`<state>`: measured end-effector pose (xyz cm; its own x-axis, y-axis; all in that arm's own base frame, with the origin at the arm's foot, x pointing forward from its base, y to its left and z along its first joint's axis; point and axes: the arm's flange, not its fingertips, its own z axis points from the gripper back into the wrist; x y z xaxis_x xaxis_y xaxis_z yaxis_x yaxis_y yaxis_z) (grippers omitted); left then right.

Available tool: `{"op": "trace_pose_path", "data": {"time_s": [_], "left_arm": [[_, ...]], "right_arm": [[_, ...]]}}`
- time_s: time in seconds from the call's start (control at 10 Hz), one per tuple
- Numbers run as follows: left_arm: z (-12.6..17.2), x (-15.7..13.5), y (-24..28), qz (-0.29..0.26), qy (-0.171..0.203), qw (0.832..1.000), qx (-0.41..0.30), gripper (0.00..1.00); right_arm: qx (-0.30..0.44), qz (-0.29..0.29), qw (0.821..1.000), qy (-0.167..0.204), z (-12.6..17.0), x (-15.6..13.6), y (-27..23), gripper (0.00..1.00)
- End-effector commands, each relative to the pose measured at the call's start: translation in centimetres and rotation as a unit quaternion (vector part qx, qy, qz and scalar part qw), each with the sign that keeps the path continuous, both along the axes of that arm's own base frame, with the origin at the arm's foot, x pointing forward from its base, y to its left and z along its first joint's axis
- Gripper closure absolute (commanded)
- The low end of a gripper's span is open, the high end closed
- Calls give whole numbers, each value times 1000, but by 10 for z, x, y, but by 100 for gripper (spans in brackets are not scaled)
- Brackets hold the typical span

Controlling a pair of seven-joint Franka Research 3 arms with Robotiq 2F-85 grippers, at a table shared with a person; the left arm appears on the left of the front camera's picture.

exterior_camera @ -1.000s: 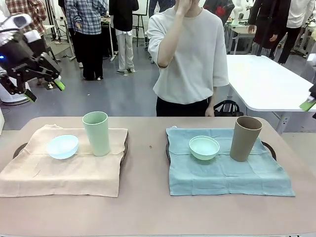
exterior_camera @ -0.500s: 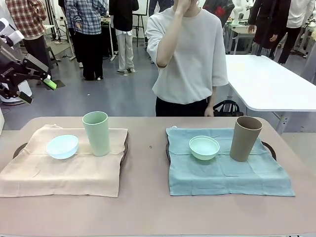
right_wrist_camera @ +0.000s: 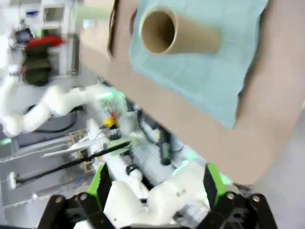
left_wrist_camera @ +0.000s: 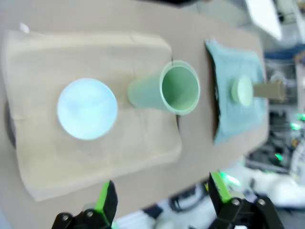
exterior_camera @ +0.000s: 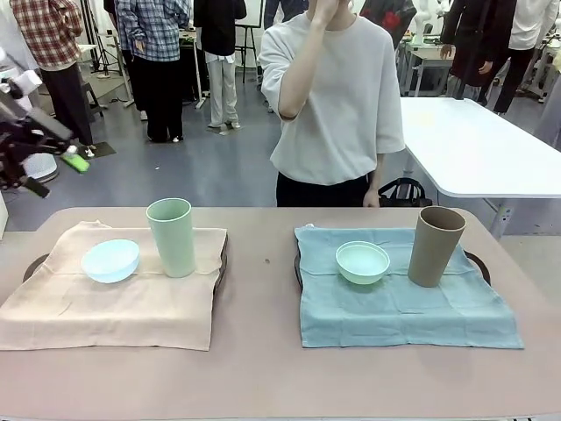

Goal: Set up a tray with a mat and arrange the tableware.
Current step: Place the Picnic Bowl and Reusable plastic cup back onto the Handle tray in front of the human's position.

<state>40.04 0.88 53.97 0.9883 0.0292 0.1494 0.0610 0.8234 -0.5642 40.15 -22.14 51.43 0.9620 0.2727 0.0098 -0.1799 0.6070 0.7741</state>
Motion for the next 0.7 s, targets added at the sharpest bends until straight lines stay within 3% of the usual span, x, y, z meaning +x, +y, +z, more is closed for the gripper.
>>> {"op": "trace_pose_path", "data": {"time_s": [0.0, 0.2, 0.3, 0.5, 0.6], "left_arm": [[9, 12, 55, -52, 56, 992, -98, 0], [19, 17, 105, -54, 52, 977, -198, 0], [16, 16, 121, -36, 30, 972, -230, 0], [5, 6, 142, -8, -15, 960, -279, 0], [0, 1, 150, -6, -17, 959, -284, 0]], "right_arm": [[112, -13, 993, 28, 5, -3, -53, 0], [210, -20, 976, 49, 2, -12, -77, 0], [249, -44, 966, 55, -1, -15, -87, 0], [312, -106, 943, 44, -6, -22, -111, 0], [326, -138, 935, 29, -7, -26, -117, 0]]}}
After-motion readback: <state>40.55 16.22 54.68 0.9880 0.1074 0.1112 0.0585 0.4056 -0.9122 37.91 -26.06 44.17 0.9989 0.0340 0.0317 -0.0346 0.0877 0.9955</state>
